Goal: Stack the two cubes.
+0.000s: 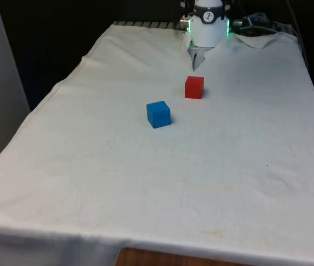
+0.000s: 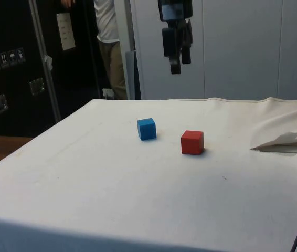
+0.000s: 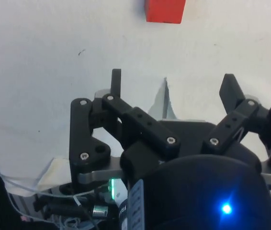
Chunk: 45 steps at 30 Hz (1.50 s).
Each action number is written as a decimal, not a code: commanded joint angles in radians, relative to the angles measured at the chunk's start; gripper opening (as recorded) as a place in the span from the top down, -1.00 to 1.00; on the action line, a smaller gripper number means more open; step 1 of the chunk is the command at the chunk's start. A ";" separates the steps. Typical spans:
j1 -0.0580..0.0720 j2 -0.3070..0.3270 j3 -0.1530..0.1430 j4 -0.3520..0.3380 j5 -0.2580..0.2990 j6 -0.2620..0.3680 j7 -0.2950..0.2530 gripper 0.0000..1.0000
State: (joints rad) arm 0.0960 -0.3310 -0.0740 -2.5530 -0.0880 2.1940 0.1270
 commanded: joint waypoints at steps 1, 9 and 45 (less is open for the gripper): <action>-0.005 -0.011 0.003 -0.026 -0.011 0.030 0.016 -1.00; -0.003 -0.020 0.003 -0.084 -0.006 0.095 0.033 -1.00; -0.001 -0.040 -0.042 -0.252 0.005 0.366 -0.062 -1.00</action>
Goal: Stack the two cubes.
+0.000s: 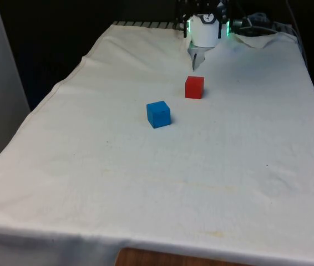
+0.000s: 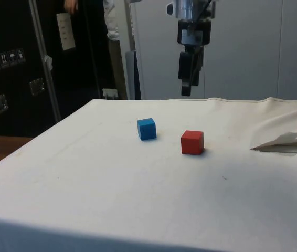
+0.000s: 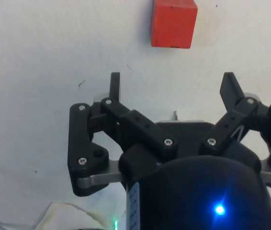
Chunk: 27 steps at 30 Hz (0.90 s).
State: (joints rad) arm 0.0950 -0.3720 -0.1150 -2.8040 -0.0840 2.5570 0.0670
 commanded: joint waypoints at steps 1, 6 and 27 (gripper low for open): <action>0.000 0.000 0.000 0.000 0.000 0.000 -0.001 -1.00; -0.004 0.030 -0.010 0.007 -0.001 0.008 -0.010 -1.00; -0.001 0.244 -0.052 0.052 0.013 0.113 -0.036 -1.00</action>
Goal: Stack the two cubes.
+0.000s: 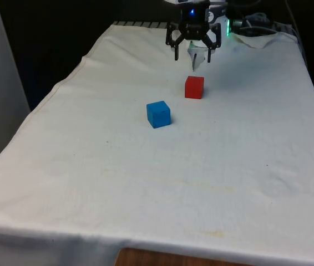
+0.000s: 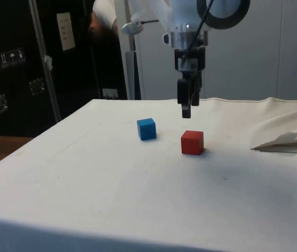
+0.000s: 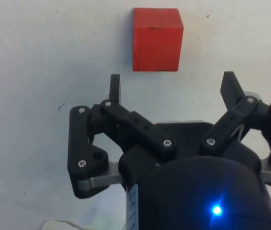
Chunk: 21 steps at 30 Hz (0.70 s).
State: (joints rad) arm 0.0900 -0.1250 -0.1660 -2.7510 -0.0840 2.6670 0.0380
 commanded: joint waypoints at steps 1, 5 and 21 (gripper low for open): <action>0.005 0.008 -0.001 0.001 0.017 0.011 -0.009 -1.00; 0.007 0.021 0.000 0.004 0.022 0.017 -0.010 -1.00; 0.010 0.090 0.009 0.016 0.039 0.052 -0.010 -1.00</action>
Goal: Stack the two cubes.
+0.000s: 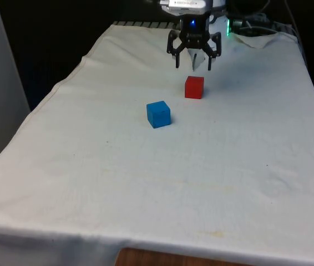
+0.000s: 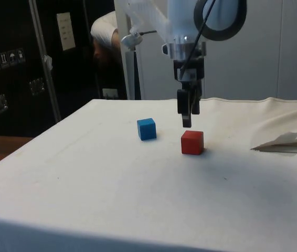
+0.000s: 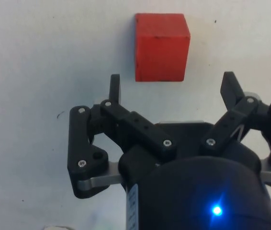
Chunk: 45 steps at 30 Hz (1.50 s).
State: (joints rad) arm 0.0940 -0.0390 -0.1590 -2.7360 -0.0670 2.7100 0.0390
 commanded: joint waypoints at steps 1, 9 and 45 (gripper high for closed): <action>0.005 0.011 0.002 0.002 0.022 0.012 -0.011 -1.00; 0.003 0.071 0.005 0.019 0.028 0.041 -0.017 -1.00; -0.025 0.260 -0.021 0.053 0.026 0.165 -0.059 -0.95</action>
State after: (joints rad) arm 0.0800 0.2210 -0.1960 -2.6810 -0.0620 2.8660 -0.0020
